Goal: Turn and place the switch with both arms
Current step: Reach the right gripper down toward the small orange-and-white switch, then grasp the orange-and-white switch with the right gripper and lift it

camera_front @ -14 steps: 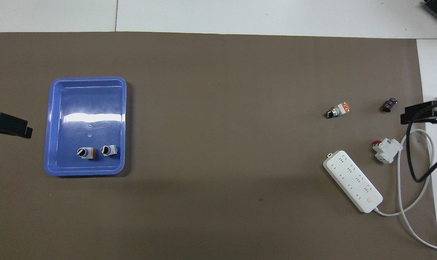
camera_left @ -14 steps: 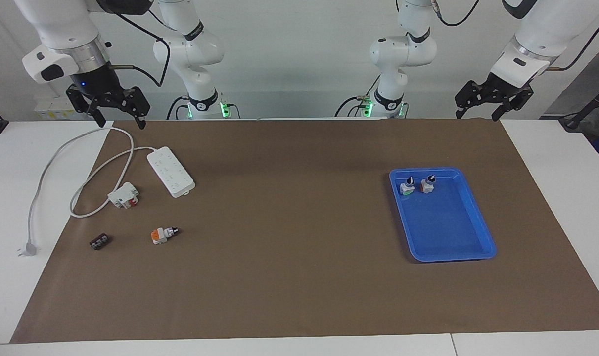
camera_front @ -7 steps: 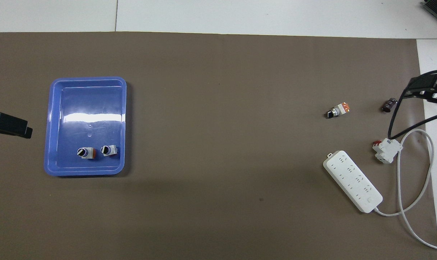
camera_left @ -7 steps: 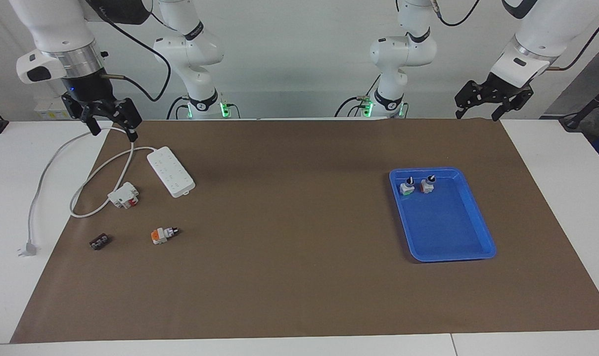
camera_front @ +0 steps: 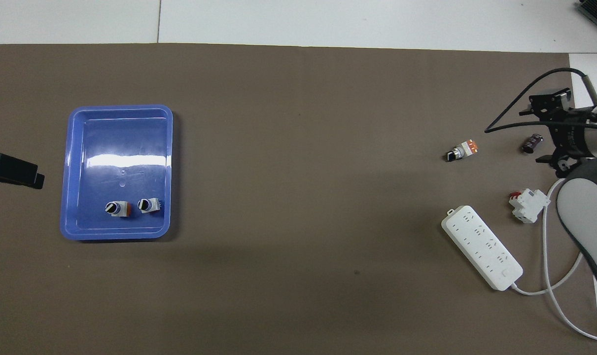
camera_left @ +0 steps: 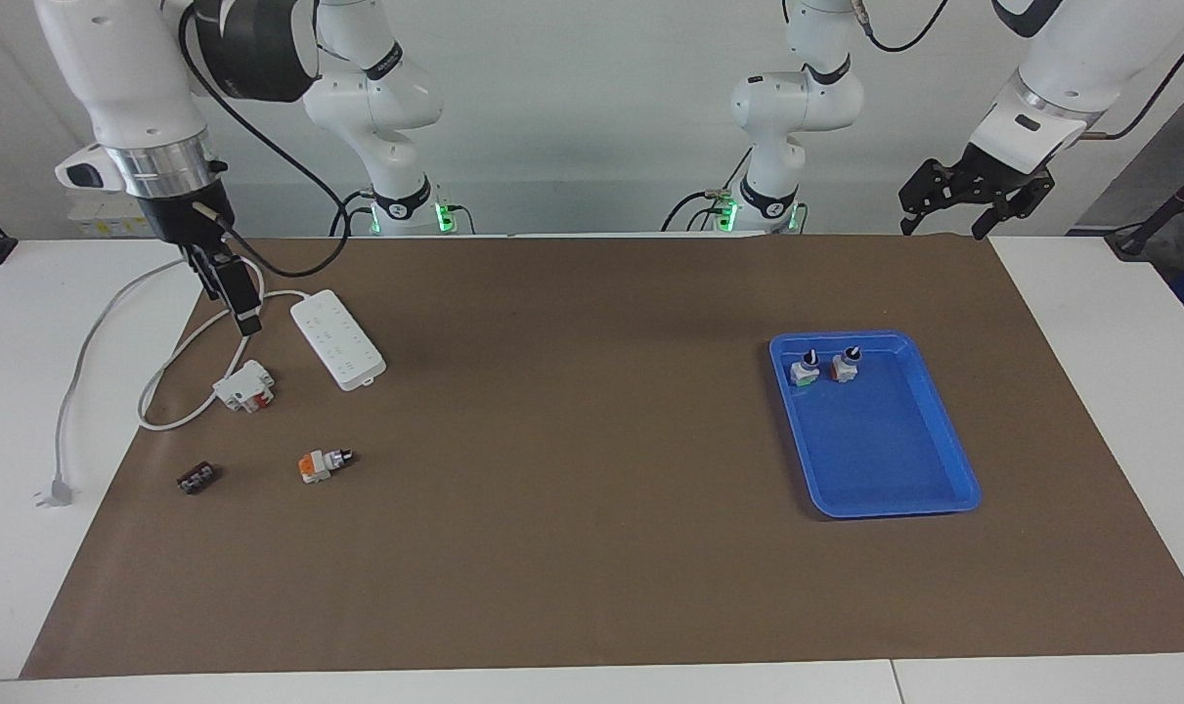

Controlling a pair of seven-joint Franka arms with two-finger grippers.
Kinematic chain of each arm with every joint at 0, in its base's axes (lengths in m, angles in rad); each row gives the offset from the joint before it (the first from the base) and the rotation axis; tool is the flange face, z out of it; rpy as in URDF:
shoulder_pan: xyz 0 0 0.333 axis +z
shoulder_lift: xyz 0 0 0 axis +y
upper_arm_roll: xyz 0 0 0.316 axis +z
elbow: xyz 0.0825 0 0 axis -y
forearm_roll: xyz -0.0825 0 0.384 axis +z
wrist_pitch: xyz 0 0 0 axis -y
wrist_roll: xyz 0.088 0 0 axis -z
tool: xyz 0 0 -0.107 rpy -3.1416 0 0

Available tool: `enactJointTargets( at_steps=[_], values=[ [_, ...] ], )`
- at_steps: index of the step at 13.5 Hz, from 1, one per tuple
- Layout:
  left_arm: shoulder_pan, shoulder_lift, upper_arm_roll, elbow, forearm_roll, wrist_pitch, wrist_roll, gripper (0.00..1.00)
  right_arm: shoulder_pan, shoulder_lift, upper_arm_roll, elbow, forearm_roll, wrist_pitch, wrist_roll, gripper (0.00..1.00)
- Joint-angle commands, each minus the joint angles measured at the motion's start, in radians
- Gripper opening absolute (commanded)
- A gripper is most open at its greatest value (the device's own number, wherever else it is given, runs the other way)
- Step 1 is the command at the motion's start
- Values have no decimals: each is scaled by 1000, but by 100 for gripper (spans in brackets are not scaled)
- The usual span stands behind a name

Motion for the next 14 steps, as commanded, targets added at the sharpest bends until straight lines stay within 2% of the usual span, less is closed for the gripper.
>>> enactJointTargets(
  at_steps=[1, 3, 7, 11, 14],
  values=[
    [-5, -27, 6, -29, 7, -1, -6, 100, -39, 92, 6, -5, 139, 42, 191, 100],
    [-5, -27, 6, -29, 7, -1, -6, 100, -71, 136, 4, -20, 229, 43, 210, 100],
    [-5, -27, 6, -29, 7, -1, -6, 100, -92, 259, 6, -15, 237, 94, 152, 100],
    [-5, -27, 6, -29, 7, -1, -6, 100, -92, 388, 13, 35, 238, 128, 87, 100],
    [-5, -27, 6, -29, 7, -1, -6, 100, -82, 422, 13, 57, 273, 140, 27, 100]
  ],
)
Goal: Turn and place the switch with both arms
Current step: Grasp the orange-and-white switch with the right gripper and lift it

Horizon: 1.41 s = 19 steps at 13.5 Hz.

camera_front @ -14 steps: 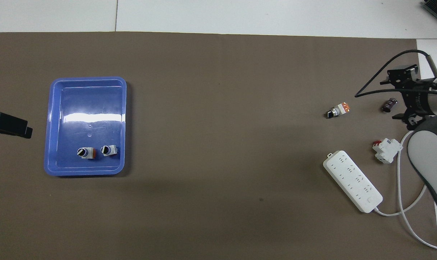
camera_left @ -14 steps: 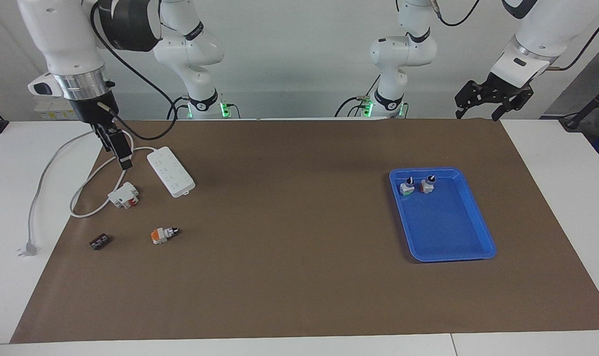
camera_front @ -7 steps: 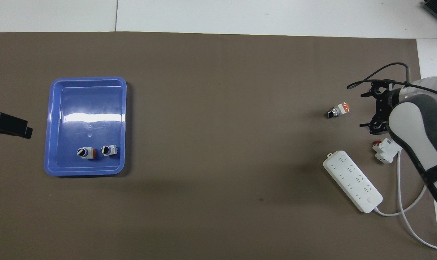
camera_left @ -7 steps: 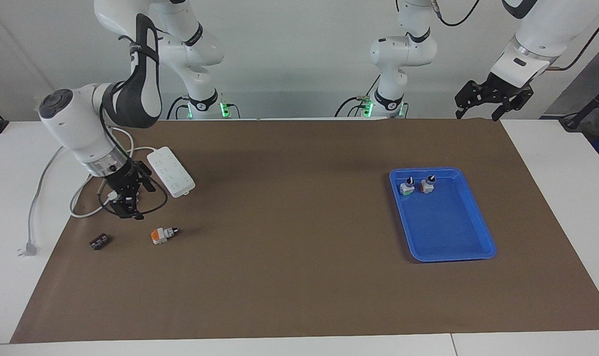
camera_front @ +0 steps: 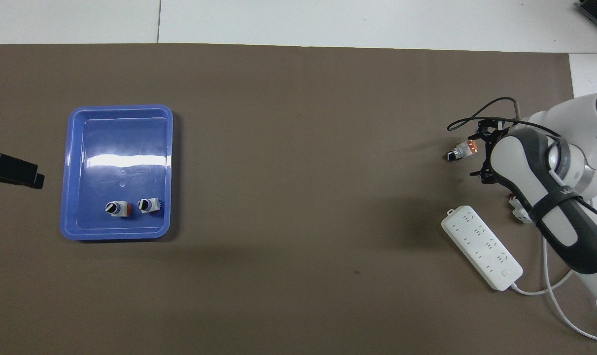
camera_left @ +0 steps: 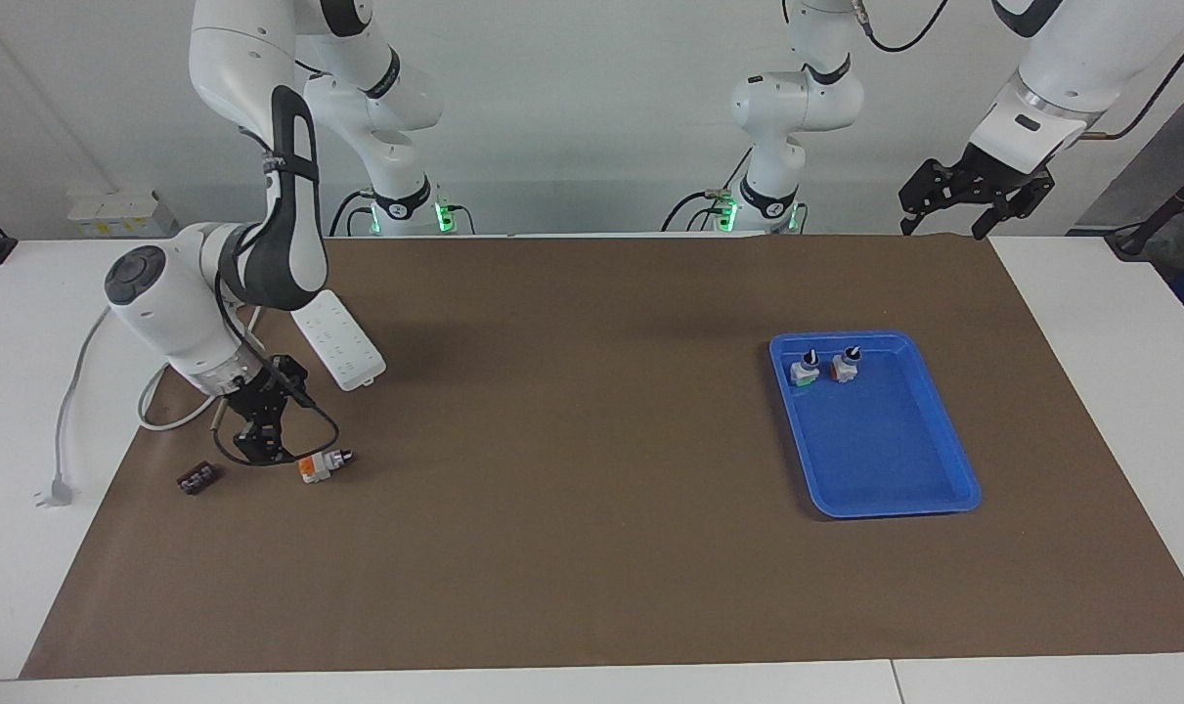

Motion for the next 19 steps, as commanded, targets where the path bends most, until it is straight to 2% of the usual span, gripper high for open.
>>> enactJointTargets(
  at_steps=[1, 6, 9, 10, 11, 13, 17, 19],
  values=[
    [-5, -27, 6, -29, 7, -1, -6, 100, -7, 31, 5, 45, 32, 2, -58, 100],
    [-5, -27, 6, -29, 7, -2, -6, 100, -5, 51, 5, 55, 35, 28, -84, 99],
    [-5, -27, 6, -29, 7, -1, -6, 100, 3, 60, 5, 53, 38, 51, -85, 95],
    [-5, -27, 6, -29, 7, -1, -6, 100, 4, 60, 6, 53, 38, 56, -85, 85],
    [-5, -27, 6, -29, 7, -1, -6, 100, 3, 60, 6, 53, 40, 56, -85, 51],
    [-5, -27, 6, -29, 7, -1, -6, 100, 1, 60, 6, 55, 48, 44, -105, 0],
    [-5, -27, 6, -29, 7, -1, -6, 100, -11, 51, 5, 96, 71, -33, -151, 0],
    [-5, -27, 6, -29, 7, -1, -6, 100, -4, -5, 3, 121, 60, -116, -151, 0]
  ],
)
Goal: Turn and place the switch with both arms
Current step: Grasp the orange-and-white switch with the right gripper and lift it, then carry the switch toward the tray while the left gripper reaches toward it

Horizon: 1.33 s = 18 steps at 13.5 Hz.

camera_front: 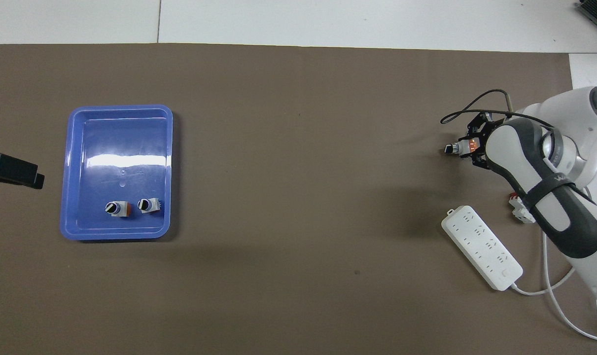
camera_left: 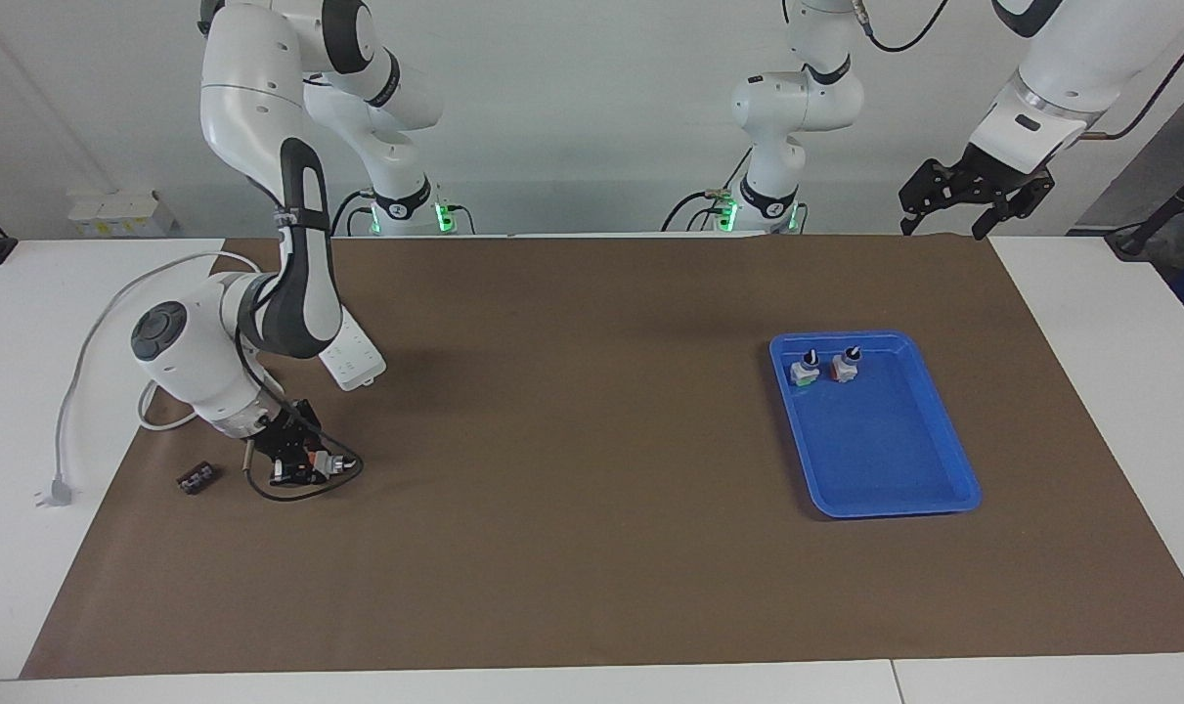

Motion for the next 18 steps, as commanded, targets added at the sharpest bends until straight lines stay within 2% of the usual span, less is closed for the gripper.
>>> enactJointTargets(
  at_steps=[1, 3, 6, 8, 10, 13, 15, 18],
  values=[
    [-5, -27, 6, -29, 7, -1, -6, 100, 1, -95, 3, 36, 17, -126, -33, 0],
    [-5, -27, 6, -29, 7, -1, -6, 100, 18, -175, 16, 51, 20, -211, -27, 0],
    [-5, -27, 6, -29, 7, -1, -6, 100, 67, -267, 83, 99, 46, -337, -21, 0],
    [-6, -27, 4, -27, 7, 1, -7, 100, 70, -328, 163, 99, 165, -360, -4, 0],
    [-12, -29, 3, -29, 7, 1, -12, 100, 70, -355, 248, 105, 265, -407, 70, 0],
    [-17, -33, 3, -35, 7, -11, -23, 100, 70, -373, 390, 128, 405, -400, 247, 0],
    [-14, -33, 0, -35, -25, 1, -10, 100, 114, -372, 422, 134, 448, -371, 307, 0],
    [-8, -33, 4, -37, -235, -4, -12, 99, 202, -369, 422, 123, 450, -238, 388, 0]
  ],
)
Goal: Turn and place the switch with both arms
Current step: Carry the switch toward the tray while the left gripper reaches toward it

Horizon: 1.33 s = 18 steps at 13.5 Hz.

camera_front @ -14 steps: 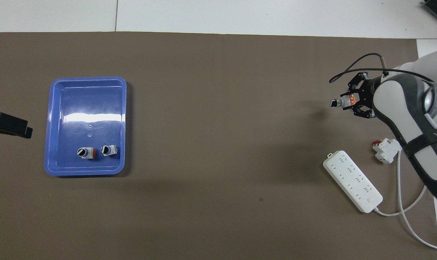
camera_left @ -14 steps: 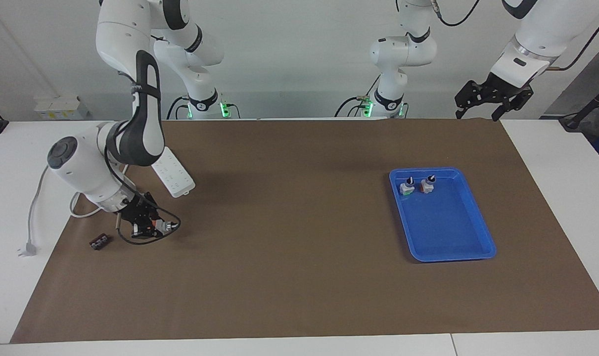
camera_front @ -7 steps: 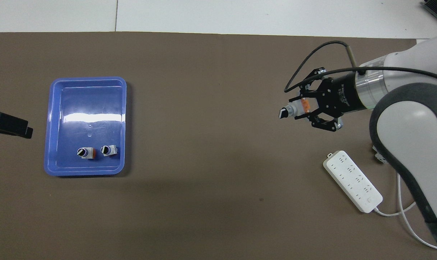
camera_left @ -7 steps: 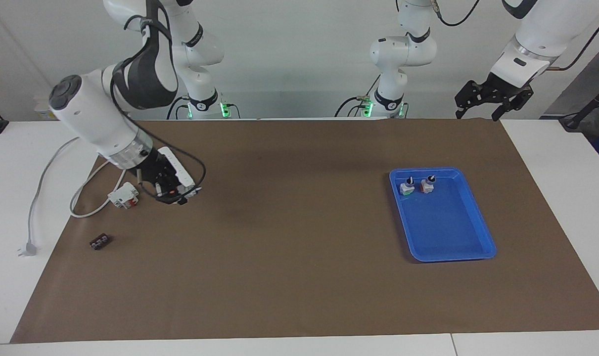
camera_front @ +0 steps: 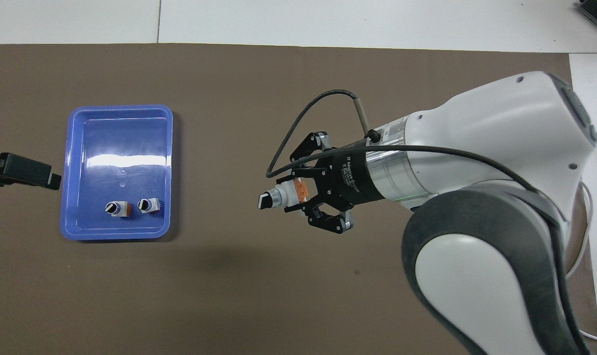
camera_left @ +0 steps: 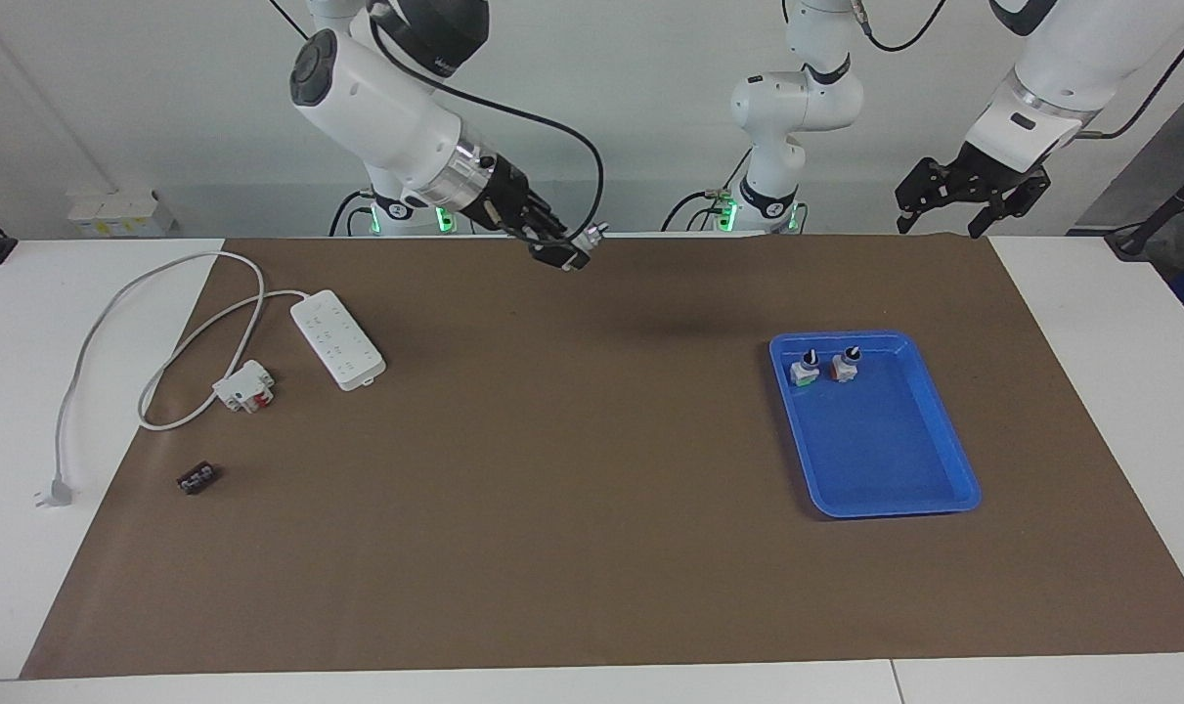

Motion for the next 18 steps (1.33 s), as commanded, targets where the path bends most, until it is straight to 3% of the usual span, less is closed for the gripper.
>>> enactJointTargets(
  at_steps=[1, 5, 7, 9, 15, 18],
  values=[
    [-17, -29, 4, -43, -114, 5, -7, 99, 40, 12, -1, -3, 22, 100, 39, 0],
    [-22, -44, 0, -79, -327, 26, 6, 98, 37, 12, -4, -4, 9, 91, 40, 0],
    [-66, -85, -8, -177, -397, 160, 6, 95, 26, 8, -8, -6, 5, 21, 42, 0],
    [-112, -122, -10, -265, -473, 262, 8, 95, 25, 12, -7, -1, 6, 54, 45, 0],
    [-207, -133, -16, -282, -565, 292, -19, 65, 32, 15, -4, 3, 11, 115, 86, 0],
    [-209, -134, -51, -287, -593, 333, -27, 61, 34, 15, -4, 3, 11, 119, 88, 0]
  ],
)
